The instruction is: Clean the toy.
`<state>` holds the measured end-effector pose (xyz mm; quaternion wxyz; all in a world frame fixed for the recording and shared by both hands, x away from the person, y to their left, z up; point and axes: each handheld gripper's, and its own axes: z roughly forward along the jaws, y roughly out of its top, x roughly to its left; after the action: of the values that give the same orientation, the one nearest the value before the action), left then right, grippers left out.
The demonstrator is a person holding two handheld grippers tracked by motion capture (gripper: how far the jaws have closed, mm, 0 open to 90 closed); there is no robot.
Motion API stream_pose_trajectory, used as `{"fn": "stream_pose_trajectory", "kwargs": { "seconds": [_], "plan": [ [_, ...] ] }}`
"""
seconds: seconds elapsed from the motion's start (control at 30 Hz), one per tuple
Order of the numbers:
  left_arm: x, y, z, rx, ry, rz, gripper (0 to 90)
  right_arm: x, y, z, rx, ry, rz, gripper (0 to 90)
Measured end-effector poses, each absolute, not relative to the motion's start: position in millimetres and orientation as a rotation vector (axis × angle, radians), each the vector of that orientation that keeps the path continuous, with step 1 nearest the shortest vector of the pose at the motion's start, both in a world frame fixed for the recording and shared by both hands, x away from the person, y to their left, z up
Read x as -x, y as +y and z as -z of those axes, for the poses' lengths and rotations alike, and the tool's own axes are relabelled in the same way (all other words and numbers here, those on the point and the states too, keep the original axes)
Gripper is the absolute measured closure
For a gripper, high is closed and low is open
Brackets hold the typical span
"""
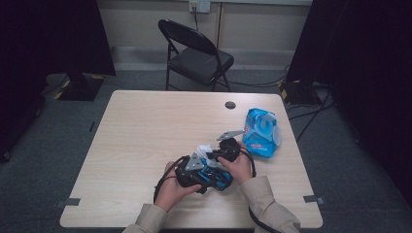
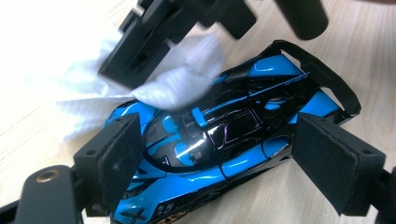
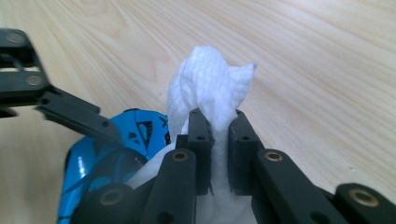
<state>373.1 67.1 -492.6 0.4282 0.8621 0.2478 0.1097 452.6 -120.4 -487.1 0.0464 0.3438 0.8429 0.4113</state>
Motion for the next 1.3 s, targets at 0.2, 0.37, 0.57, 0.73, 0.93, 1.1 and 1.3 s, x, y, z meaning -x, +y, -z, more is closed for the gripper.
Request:
{"fn": "stream_pose_trajectory", "kwargs": {
  "seconds": [0.2,0.37,0.57,0.73,0.93,1.1,1.3],
  "plan": [
    [-373.1,64.7,491.3,-2.163,0.631,-0.273,15.9,-443.5,-139.8,472.8,-1.022,2.537,-1.288,83.0],
    [-373.2,64.3,490.8,-2.169,0.633,-0.272,15.9,-433.4,-160.0,466.9,-1.034,2.502,-1.313,83.0],
    [-373.6,64.2,490.4,-2.171,0.635,-0.269,15.9,-421.9,-181.5,462.6,-1.051,2.477,-1.306,82.9],
    [-374.0,64.2,490.1,-2.180,0.625,-0.272,15.9,-413.7,-196.3,466.3,-1.075,2.469,-1.301,82.9],
    [-373.3,64.5,490.9,-2.171,0.627,-0.272,15.9,-407.8,-204.6,482.6,-1.108,2.478,-1.285,82.8],
    [-373.1,63.9,490.8,-2.176,0.624,-0.278,15.8,-404.9,-202.5,493.7,-1.107,2.514,-1.265,82.8],
    [-373.1,63.4,490.4,-2.182,0.622,-0.280,15.6,-404.1,-195.1,502.7,-1.097,2.547,-1.260,82.8]
  ]
}}
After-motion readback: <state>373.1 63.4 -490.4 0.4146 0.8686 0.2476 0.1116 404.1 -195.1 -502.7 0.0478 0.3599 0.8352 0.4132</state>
